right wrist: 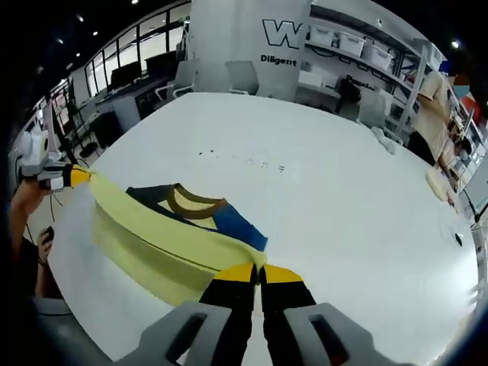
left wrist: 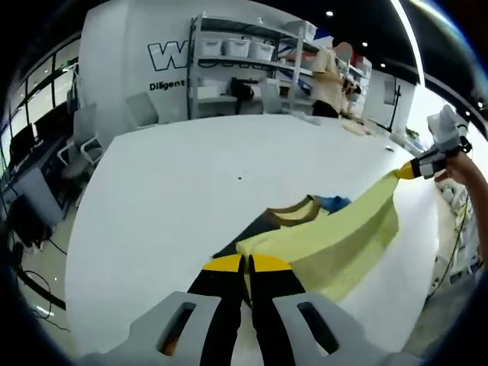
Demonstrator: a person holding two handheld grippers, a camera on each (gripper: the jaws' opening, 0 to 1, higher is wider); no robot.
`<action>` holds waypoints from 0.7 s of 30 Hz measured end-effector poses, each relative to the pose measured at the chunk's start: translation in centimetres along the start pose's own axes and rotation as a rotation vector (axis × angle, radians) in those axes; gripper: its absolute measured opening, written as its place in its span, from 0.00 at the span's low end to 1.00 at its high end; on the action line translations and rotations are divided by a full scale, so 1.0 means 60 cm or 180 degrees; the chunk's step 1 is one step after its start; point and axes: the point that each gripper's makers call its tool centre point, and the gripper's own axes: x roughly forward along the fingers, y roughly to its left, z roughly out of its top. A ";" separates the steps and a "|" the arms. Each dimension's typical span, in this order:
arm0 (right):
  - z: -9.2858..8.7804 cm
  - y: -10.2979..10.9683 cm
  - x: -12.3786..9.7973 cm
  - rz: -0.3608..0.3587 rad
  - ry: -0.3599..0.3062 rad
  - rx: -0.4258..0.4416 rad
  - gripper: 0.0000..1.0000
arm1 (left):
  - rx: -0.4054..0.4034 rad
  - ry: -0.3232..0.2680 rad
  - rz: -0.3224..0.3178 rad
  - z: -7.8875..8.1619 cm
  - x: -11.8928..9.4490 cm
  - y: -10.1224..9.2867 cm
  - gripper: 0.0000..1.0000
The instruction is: Fold the garment on the visible template until the final outline fits inside the template.
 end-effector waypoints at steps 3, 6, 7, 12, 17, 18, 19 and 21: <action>0.006 -0.005 0.018 -0.0006 0.0002 -0.0008 0.00 | -0.0016 0.0020 0.0025 0.001 0.017 0.009 0.00; 0.007 -0.006 0.032 -0.0028 0.0014 -0.0033 0.00 | -0.0035 0.0023 0.0043 0.002 0.030 0.015 0.00; 0.007 -0.007 0.036 -0.0032 0.0020 -0.0036 0.00 | -0.0038 0.0020 0.0047 0.002 0.034 0.016 0.00; 0.013 -0.014 0.058 -0.0069 -0.0012 -0.0039 0.00 | -0.0051 0.0049 0.0070 0.000 0.062 0.025 0.00; 0.020 -0.023 0.088 -0.0101 -0.0022 -0.0054 0.00 | -0.0084 0.0022 0.0099 0.006 0.086 0.034 0.00; 0.019 -0.024 0.093 -0.0096 -0.0006 -0.0048 0.00 | -0.0069 0.0090 0.0114 0.000 0.096 0.036 0.00; 0.018 -0.024 0.099 -0.0091 0.0013 -0.0052 0.00 | -0.0052 0.0088 0.0122 0.000 0.101 0.037 0.00; 0.018 -0.027 0.117 -0.0098 0.0000 -0.0065 0.00 | -0.0030 0.0104 0.0145 -0.005 0.113 0.041 0.00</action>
